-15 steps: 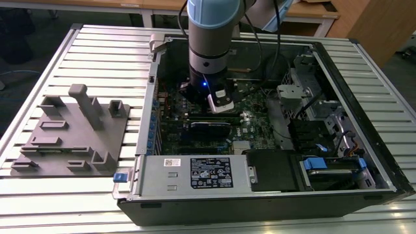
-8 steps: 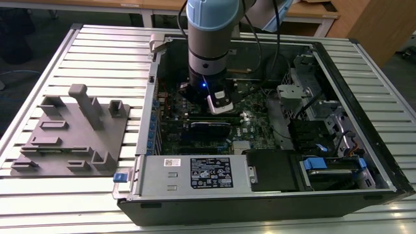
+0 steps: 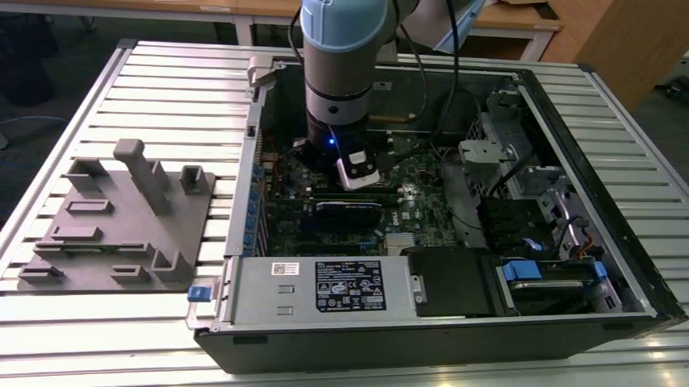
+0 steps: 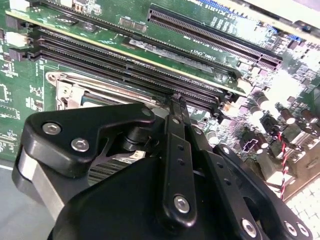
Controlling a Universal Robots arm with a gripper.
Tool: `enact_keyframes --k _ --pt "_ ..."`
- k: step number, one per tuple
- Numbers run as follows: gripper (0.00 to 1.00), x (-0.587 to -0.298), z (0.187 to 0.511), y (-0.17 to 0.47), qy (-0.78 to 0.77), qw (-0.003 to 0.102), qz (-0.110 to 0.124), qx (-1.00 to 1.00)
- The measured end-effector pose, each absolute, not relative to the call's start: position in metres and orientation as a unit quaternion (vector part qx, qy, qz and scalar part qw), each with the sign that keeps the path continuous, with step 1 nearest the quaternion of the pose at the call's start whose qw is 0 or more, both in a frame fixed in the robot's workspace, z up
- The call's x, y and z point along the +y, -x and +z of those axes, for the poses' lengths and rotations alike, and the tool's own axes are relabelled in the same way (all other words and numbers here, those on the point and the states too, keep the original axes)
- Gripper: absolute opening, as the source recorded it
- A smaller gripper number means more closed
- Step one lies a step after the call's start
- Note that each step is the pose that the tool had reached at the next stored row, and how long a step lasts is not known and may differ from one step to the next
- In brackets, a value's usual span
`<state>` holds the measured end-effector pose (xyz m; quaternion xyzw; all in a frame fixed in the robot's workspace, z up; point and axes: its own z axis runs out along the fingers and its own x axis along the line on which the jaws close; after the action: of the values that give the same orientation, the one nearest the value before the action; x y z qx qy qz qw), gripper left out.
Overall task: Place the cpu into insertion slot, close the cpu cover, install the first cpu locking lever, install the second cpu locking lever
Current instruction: 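Install the second cpu locking lever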
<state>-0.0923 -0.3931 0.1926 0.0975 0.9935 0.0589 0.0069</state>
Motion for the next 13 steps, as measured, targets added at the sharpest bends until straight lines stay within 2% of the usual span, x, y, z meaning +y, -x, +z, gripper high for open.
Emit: enact_keyframes --k 13 --pt "0.11 -0.3930 0.1926 0.0931 -0.098 0.007 0.060 0.993"
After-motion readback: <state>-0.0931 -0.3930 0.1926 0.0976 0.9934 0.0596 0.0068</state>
